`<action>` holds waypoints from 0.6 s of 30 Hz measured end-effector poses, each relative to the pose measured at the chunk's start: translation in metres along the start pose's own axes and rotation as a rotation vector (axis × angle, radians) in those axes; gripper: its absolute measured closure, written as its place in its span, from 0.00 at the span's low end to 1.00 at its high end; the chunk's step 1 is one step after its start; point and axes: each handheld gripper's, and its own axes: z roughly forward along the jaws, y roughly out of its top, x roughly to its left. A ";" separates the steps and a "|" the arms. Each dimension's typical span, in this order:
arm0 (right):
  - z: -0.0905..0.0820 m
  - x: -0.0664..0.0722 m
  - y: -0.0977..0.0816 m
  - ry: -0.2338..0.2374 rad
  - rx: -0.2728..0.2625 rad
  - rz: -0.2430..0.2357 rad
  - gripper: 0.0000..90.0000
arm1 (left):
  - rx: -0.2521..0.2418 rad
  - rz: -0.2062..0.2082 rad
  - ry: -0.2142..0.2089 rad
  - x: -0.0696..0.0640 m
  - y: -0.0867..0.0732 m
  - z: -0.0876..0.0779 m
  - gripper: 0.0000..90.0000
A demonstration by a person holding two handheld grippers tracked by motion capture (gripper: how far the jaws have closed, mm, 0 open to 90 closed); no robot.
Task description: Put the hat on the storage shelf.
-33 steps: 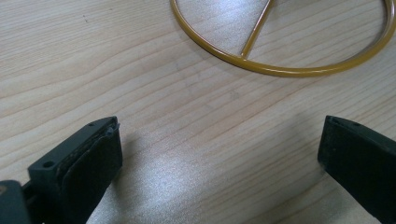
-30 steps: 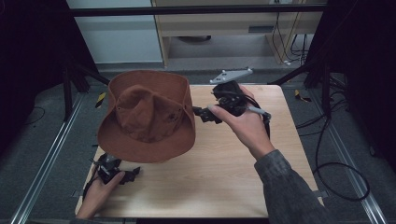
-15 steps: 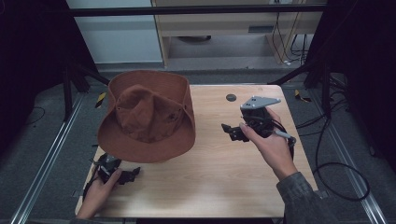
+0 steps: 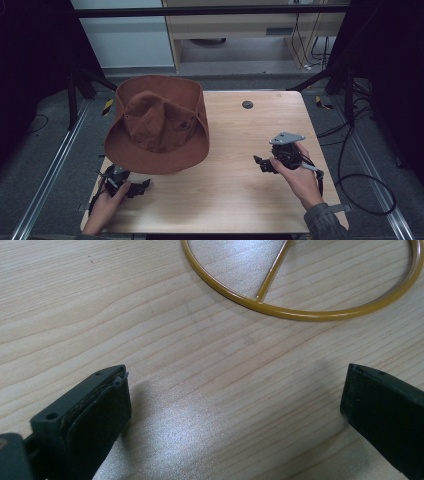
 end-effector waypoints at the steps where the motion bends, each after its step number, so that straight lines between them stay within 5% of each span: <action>1: 0.003 -0.002 -0.007 -0.003 0.008 0.011 0.17 | 0.000 0.000 -0.001 0.000 0.000 0.000 0.00; 10: 0.025 -0.013 -0.046 -0.015 0.022 0.114 0.17 | 0.000 0.001 0.000 0.000 0.000 0.000 0.00; 18: 0.036 -0.018 -0.059 -0.030 0.009 0.178 0.17 | 0.005 0.003 0.002 0.000 0.000 0.000 0.00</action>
